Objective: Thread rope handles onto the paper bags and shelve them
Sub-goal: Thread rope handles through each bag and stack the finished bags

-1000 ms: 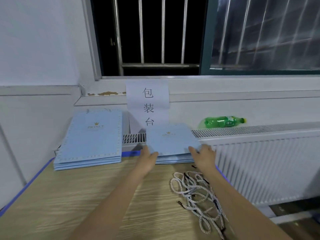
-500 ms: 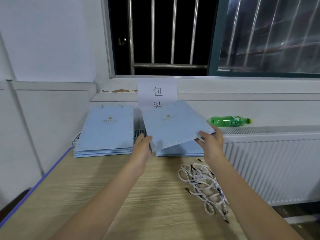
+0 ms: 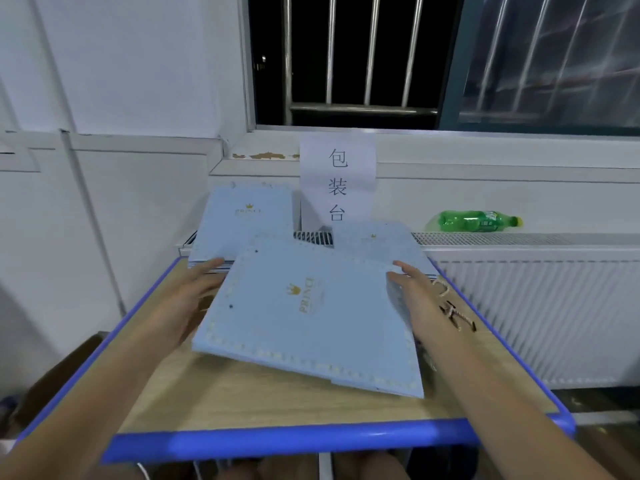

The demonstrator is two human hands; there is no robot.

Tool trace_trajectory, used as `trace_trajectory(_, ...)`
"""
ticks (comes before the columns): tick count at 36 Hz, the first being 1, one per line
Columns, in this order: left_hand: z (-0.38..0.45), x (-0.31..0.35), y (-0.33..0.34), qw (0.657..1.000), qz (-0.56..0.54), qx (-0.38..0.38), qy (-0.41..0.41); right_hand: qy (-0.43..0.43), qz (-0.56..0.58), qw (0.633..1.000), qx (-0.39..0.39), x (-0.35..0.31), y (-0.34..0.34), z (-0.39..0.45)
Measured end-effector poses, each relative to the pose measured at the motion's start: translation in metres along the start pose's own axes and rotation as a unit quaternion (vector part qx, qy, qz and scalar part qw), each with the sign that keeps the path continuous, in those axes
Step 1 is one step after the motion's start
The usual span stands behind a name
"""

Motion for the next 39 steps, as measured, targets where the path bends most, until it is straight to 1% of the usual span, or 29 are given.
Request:
trace_trajectory(2, -0.010, -0.005, -0.006, 0.994, 0.084, -0.065, -0.008, -0.031, -0.060, 0.998, -0.004, 0.006, 0.008, -0.002)
trace_trajectory(3, -0.015, -0.008, -0.008, 0.991, 0.106, -0.084, -0.016, -0.048, -0.081, 0.996, -0.008, 0.010, 0.013, -0.003)
trace_trajectory(4, -0.019, -0.011, -0.011, 0.990, 0.109, -0.088, -0.023, -0.063, -0.097, 0.993, -0.012, 0.014, 0.017, -0.004)
trace_trajectory(6, -0.022, -0.013, -0.016, 0.990, 0.122, -0.058, -0.036, -0.090, -0.140, 0.986, -0.019, 0.021, 0.023, -0.007)
trace_trajectory(7, -0.014, -0.018, -0.025, 0.991, 0.127, -0.026, -0.033, -0.111, -0.177, 0.978, -0.022, 0.022, 0.024, -0.010)
trace_trajectory(9, 0.002, -0.033, -0.042, 0.990, 0.129, 0.012, -0.049, -0.172, -0.262, 0.949, -0.031, 0.022, 0.027, -0.014)
trace_trajectory(10, 0.007, -0.042, -0.045, 0.991, 0.122, -0.006, -0.050, -0.200, -0.295, 0.933, -0.037, 0.021, 0.029, -0.015)
trace_trajectory(11, 0.007, -0.044, -0.040, 0.989, 0.140, -0.022, -0.053, -0.218, -0.324, 0.920, -0.045, 0.022, 0.031, -0.016)
trace_trajectory(13, -0.007, -0.034, -0.026, 0.979, 0.202, 0.028, -0.002, -0.235, -0.379, 0.893, -0.057, 0.025, 0.034, -0.016)
trace_trajectory(15, -0.011, -0.033, -0.017, 0.978, 0.194, 0.061, 0.040, -0.251, -0.421, 0.868, -0.080, 0.029, 0.036, -0.017)
trace_trajectory(18, -0.009, -0.038, -0.018, 0.971, 0.213, 0.091, 0.054, -0.287, -0.463, 0.831, -0.113, 0.034, 0.040, -0.017)
trace_trajectory(20, -0.005, -0.043, -0.023, 0.965, 0.234, 0.109, 0.048, -0.283, -0.503, 0.806, -0.131, 0.041, 0.041, -0.011)
trace_trajectory(22, -0.004, -0.045, -0.027, 0.956, 0.263, 0.120, 0.055, -0.273, -0.526, 0.794, -0.136, 0.045, 0.040, -0.007)
trace_trajectory(24, -0.003, -0.049, -0.031, 0.951, 0.278, 0.124, 0.056, -0.290, -0.532, 0.783, -0.139, 0.045, 0.039, -0.008)
trace_trajectory(27, -0.005, -0.049, -0.029, 0.948, 0.286, 0.130, 0.051, -0.354, -0.523, 0.763, -0.140, 0.043, 0.041, -0.013)
trace_trajectory(29, -0.005, -0.050, -0.026, 0.948, 0.288, 0.127, 0.052, -0.395, -0.491, 0.767, -0.120, 0.033, 0.041, -0.013)
trace_trajectory(32, -0.004, -0.052, -0.024, 0.940, 0.311, 0.125, 0.059, -0.409, -0.473, 0.778, -0.060, 0.011, 0.031, -0.004)
trace_trajectory(34, -0.004, -0.051, -0.023, 0.935, 0.325, 0.129, 0.062, -0.385, -0.474, 0.792, -0.014, -0.002, 0.018, 0.004)
trace_trajectory(35, -0.005, -0.050, -0.022, 0.935, 0.325, 0.131, 0.060, -0.361, -0.491, 0.792, 0.004, -0.007, 0.010, 0.010)
trace_trajectory(37, -0.004, -0.051, -0.022, 0.934, 0.325, 0.135, 0.058, -0.305, -0.544, 0.781, 0.030, -0.015, -0.007, 0.023)
trace_trajectory(39, -0.004, -0.051, -0.022, 0.935, 0.325, 0.133, 0.053, -0.264, -0.586, 0.765, 0.025, -0.018, -0.020, 0.032)
Point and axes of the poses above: each hand's wrist, its own z-axis towards the middle knuckle, its own y-axis out of the palm, x = y × z, the point moved 4 cm from there along z, towards the middle knuckle, and after that the axes turned 9 degrees about x, right-handed, at the moved point
